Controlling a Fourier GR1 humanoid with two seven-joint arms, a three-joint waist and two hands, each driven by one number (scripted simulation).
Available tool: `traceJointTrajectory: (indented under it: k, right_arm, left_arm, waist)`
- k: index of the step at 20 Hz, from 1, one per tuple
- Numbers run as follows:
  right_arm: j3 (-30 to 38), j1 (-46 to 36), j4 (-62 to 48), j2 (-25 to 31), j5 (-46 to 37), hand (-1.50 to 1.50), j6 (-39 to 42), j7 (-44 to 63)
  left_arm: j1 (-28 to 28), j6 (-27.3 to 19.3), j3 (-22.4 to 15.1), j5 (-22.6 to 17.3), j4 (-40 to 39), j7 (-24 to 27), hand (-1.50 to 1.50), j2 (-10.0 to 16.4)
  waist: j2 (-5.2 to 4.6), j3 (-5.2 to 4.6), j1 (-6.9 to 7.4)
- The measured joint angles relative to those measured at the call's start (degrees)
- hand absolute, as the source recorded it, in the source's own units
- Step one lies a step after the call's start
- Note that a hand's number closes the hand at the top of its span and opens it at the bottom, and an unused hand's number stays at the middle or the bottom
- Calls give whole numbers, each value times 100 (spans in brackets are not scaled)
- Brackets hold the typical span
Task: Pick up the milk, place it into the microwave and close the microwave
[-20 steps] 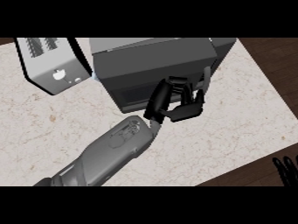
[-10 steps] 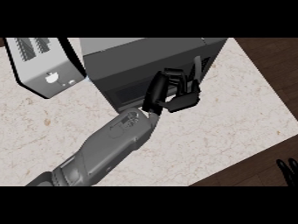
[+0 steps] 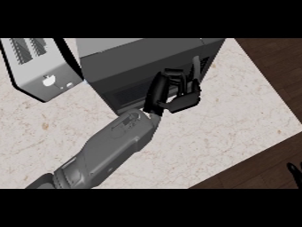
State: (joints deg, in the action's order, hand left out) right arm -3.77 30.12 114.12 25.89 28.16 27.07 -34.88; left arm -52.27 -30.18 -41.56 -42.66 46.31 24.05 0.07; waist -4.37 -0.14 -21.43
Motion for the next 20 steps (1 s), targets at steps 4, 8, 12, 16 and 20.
traceJointTrajectory:
  k: [4,8,12,16,20]
  right_arm:
    - [41,14,123,61,110,-150,26,37]
    - [10,82,221,94,284,-150,87,92]
    - [4,148,293,141,430,-150,133,149]
    - [33,183,370,218,541,-150,175,210]
    - [70,231,461,299,631,-150,219,263]
  left_arm:
    - [-26,-8,-21,-109,-56,126,150,-5]
    - [-62,-24,-51,-200,-121,224,150,-8]
    - [-92,-27,-84,-284,-170,332,150,-9]
    - [-122,-47,-136,-381,-209,392,150,-8]
    - [-155,-38,-172,-462,-267,466,150,-8]
  waist:
    - [-6,4,-35]
    - [-12,11,-68]
    - [-20,15,-79]
    - [-20,16,-95]
    - [-24,15,-121]
